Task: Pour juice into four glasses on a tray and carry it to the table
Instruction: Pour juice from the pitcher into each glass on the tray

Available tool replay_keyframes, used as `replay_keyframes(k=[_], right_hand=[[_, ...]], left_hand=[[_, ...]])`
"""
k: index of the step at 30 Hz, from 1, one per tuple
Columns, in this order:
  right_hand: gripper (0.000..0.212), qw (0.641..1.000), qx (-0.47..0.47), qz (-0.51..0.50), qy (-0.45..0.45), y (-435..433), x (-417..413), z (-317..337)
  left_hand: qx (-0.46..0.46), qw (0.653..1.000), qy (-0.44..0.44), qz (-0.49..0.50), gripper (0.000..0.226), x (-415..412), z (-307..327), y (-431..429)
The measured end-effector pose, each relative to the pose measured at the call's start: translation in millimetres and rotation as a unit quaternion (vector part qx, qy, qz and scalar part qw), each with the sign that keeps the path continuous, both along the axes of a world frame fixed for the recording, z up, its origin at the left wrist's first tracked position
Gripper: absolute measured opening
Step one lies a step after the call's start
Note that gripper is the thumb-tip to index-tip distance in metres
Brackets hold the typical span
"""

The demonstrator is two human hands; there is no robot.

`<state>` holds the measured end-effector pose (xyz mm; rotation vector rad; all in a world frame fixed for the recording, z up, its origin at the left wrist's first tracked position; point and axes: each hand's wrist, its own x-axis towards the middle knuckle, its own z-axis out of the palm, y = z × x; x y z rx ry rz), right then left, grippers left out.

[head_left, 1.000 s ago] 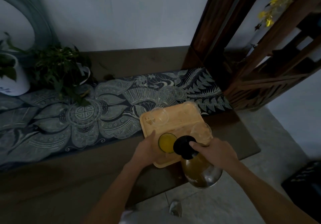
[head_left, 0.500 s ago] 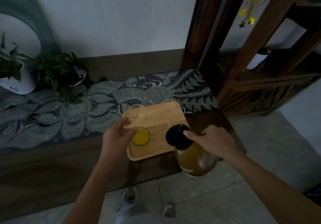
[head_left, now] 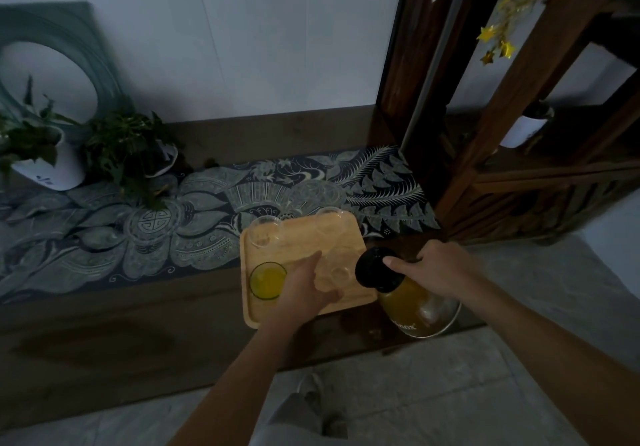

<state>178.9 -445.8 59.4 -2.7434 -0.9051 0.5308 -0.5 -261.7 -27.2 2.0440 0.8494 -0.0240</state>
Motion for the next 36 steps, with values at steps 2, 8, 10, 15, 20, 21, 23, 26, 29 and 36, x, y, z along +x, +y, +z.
replay_keyframes(k=[2,8,10,15,20,21,23,26,29,36], right_hand=[[0.079,1.000,-0.012,0.003,-0.011,9.4,4.3,-2.2],[0.075,0.995,-0.084,0.036,-0.039,34.1,11.8,-13.6],[0.073,0.993,-0.098,0.045,-0.046,41.3,17.1,-14.6],[0.075,0.988,-0.128,0.063,-0.057,61.6,25.5,-14.6],[0.074,0.982,-0.159,0.065,-0.071,72.6,25.6,-17.6],[0.074,0.981,-0.165,0.066,-0.075,75.3,25.3,-17.4],[0.073,0.979,-0.177,0.069,-0.079,79.8,25.2,-17.1],[0.071,0.975,-0.193,0.071,-0.078,84.9,25.2,-18.3],[0.070,0.972,-0.204,0.078,-0.082,90.5,27.6,-17.9],[0.066,0.962,-0.238,0.105,-0.087,97.1,32.0,-16.0]], left_hand=[[0.026,0.999,0.022,-0.023,0.114,10.8,-6.4,1.9],[0.046,0.995,0.063,-0.069,0.121,30.2,-23.9,10.5],[0.045,0.992,0.068,-0.092,0.121,35.3,-27.7,12.8],[0.021,0.993,0.051,-0.100,0.117,40.5,-34.9,22.1],[0.003,0.993,0.037,-0.110,0.115,42.8,-41.5,24.3],[0.001,0.993,0.034,-0.110,0.114,43.0,-42.8,24.6],[-0.001,0.994,0.026,-0.107,0.112,43.5,-43.9,25.3],[0.002,0.994,0.022,-0.108,0.109,44.2,-47.2,27.0],[0.010,0.994,0.024,-0.109,0.108,46.3,-48.1,28.0],[0.039,0.994,0.051,-0.085,0.102,50.4,-50.8,23.5]])
